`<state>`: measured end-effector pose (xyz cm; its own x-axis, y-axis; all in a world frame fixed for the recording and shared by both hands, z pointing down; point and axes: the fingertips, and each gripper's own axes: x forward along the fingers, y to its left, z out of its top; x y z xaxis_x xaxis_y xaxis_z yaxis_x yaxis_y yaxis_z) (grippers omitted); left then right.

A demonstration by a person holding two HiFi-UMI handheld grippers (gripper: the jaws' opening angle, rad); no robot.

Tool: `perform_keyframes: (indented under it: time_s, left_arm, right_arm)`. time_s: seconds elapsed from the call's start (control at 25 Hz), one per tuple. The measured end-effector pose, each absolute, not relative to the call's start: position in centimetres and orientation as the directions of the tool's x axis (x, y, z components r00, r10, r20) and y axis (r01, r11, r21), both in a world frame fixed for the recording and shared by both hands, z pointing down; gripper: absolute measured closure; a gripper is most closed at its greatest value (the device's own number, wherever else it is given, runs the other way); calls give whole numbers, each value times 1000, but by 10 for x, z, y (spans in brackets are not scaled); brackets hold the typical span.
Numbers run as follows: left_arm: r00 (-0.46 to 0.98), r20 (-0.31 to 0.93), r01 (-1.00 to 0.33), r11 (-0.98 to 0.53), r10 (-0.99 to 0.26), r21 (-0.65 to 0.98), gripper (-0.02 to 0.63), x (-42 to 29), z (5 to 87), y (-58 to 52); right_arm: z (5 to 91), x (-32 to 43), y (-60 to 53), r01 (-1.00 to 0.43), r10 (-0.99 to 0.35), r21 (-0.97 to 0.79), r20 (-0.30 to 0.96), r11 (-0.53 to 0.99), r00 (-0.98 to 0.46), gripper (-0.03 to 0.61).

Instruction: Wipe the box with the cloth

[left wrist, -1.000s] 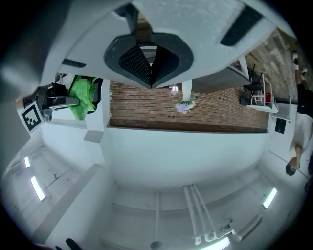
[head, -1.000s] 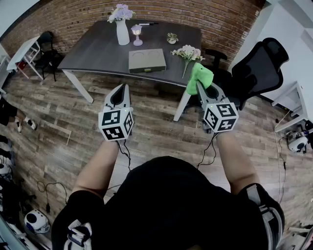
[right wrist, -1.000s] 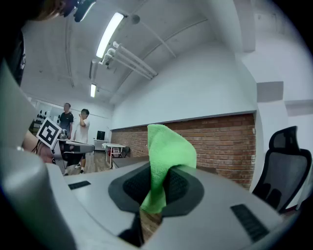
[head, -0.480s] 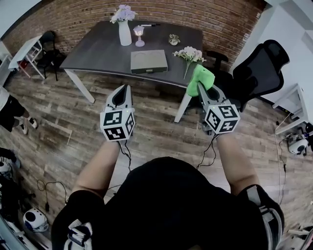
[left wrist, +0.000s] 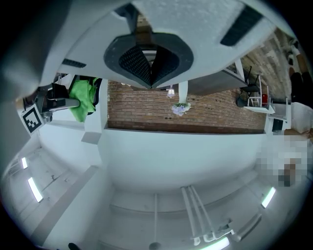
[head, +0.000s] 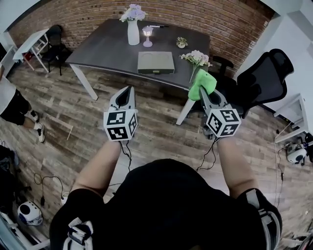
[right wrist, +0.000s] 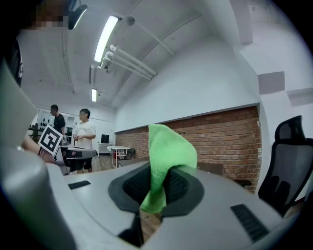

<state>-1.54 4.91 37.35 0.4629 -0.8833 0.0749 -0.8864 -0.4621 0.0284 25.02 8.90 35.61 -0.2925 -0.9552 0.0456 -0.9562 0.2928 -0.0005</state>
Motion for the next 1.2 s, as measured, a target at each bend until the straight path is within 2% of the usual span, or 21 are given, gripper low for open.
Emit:
perform_keyframes:
  time_s: [0.4, 1.2]
  left_arm:
    - [445, 159, -895, -442, -881, 56, 606, -43, 417, 43]
    - [459, 189, -888, -455, -868, 69, 606, -114, 428, 40]
  right_arm:
    - [382, 225, 83, -952, -945, 2, 116, 307, -304, 535]
    - [409, 145, 76, -945, -927, 9, 202, 326, -317, 534]
